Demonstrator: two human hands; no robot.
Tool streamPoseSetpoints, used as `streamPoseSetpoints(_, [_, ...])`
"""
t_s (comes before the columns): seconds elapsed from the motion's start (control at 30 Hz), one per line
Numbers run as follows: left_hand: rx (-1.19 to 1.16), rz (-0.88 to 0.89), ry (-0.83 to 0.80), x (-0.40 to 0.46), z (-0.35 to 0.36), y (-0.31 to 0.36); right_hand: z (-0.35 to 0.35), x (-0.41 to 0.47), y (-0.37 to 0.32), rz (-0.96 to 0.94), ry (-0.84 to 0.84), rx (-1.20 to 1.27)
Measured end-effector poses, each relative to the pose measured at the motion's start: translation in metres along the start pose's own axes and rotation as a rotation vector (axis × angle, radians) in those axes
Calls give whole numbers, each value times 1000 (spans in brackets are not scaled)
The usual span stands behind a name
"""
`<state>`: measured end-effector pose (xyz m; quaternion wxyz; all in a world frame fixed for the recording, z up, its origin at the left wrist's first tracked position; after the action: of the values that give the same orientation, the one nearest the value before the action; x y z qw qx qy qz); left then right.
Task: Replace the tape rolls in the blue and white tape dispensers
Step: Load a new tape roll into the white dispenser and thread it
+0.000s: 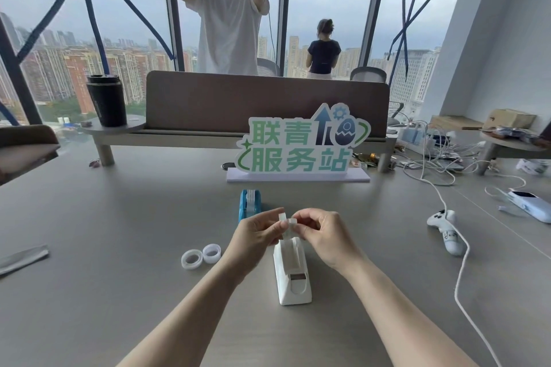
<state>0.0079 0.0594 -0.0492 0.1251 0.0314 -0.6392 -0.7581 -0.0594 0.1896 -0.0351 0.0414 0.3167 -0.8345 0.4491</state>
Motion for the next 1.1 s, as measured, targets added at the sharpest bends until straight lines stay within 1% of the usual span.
streamPoseSetpoints(0.2, [21,40,-15,0,-1,1,0,1,2,14,-17,-23])
streamPoseSetpoints(0.3, [15,48,6,1,-3,0,-1,1,6,44,1,16])
streamPoseSetpoints(0.4, [45,46,-8,3,-5,1,-2,0,5,34,11,42])
streamPoseSetpoints(0.47, [19,32,-18,3,-5,1,-4,-1,2,5,33,5])
streamPoseSetpoints(0.57, [-30,4,-20,3,-5,1,-6,-3,-9,-90,79,-109])
streamPoseSetpoints(0.63, [-47,-14,-46,2,-3,1,-5,-3,-14,-153,75,-144])
streamPoseSetpoints(0.7, [-52,-27,-66,2,-2,0,-3,-2,-16,-178,67,-156])
streamPoseSetpoints(0.77, [-54,-40,-63,1,-2,-2,-3,-2,-14,-165,80,-153])
streamPoseSetpoints(0.93, [-98,-71,-79,0,-2,-6,-4,0,-5,-64,68,-73])
streamPoseSetpoints(1.1, [-80,-43,-87,-1,-1,-3,-4,-1,1,11,50,23])
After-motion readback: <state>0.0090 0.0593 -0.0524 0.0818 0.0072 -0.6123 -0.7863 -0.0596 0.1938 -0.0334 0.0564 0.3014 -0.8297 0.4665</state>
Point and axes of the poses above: each hand's wrist, its own x-axis towards the middle knuckle, its own z-axis out of the palm, y = z × x, the point moved 8 cm from there along x, towards the middle knuckle, and after that the axes turned 14 degrees about -x, right-handed, at the moved point
